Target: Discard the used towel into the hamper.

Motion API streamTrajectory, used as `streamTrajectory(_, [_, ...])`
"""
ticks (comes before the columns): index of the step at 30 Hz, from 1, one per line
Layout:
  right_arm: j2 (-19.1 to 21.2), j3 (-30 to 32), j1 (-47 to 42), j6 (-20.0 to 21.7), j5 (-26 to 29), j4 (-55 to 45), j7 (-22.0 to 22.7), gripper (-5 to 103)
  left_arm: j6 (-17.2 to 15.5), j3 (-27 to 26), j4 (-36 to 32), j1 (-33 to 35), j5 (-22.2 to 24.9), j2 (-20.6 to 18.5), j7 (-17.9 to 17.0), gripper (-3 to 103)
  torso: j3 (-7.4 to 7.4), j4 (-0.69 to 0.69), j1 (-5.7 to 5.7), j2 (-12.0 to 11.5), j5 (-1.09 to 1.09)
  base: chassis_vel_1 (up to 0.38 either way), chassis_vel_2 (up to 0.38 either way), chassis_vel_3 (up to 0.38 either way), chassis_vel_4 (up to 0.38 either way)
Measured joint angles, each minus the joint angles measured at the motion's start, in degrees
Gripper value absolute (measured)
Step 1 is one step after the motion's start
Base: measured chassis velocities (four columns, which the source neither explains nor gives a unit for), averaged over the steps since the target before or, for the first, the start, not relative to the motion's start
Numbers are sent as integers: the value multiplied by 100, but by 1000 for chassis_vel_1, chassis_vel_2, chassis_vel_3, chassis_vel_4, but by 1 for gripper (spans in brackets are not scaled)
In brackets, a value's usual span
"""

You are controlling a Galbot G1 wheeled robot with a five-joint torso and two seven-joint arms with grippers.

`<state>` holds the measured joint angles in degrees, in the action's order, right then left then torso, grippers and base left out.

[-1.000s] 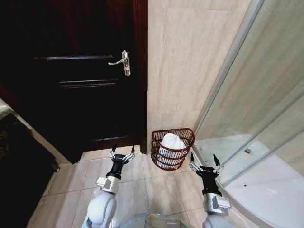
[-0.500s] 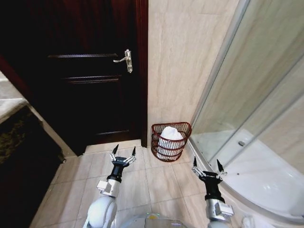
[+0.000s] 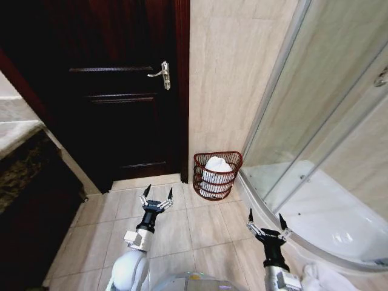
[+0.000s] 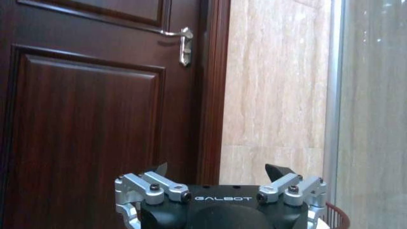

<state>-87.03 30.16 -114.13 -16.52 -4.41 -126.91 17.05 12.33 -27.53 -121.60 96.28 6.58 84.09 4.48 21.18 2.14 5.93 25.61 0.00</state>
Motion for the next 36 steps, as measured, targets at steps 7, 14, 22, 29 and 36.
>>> streamTrajectory(7, [-22, 31, -38, -91, 25, 54, 123, 100, 32, 66, 24, 10, -78, 28, -6, 100, 0, 0, 0, 0, 0, 31, -102, -93, 29])
streamTrajectory(14, [-38, 41, -47, -169, 64, 98, 127, 100, 45, 61, 30, 21, -82, 31, -10, 100, 1, 0, 1, 0, 0, -18, -111, -119, -32])
streamTrajectory(22, [-89, 20, 11, -407, 41, 295, 403, 100, 251, 46, 126, 0, -37, 38, -33, 100, 0, -1, 0, 0, 1, -76, -122, -112, -73])
streamTrajectory(29, [-99, 13, 10, -385, -3, 313, 731, 100, 291, 52, 103, 11, -13, 41, -40, 100, 1, 1, 1, -1, 0, -63, -55, -53, -71])
streamTrajectory(36, [-151, -25, 9, -221, -76, 175, 773, 100, 297, 101, 66, 52, -36, 47, -41, 100, 0, 0, 0, 0, -1, -47, -69, 63, 73])
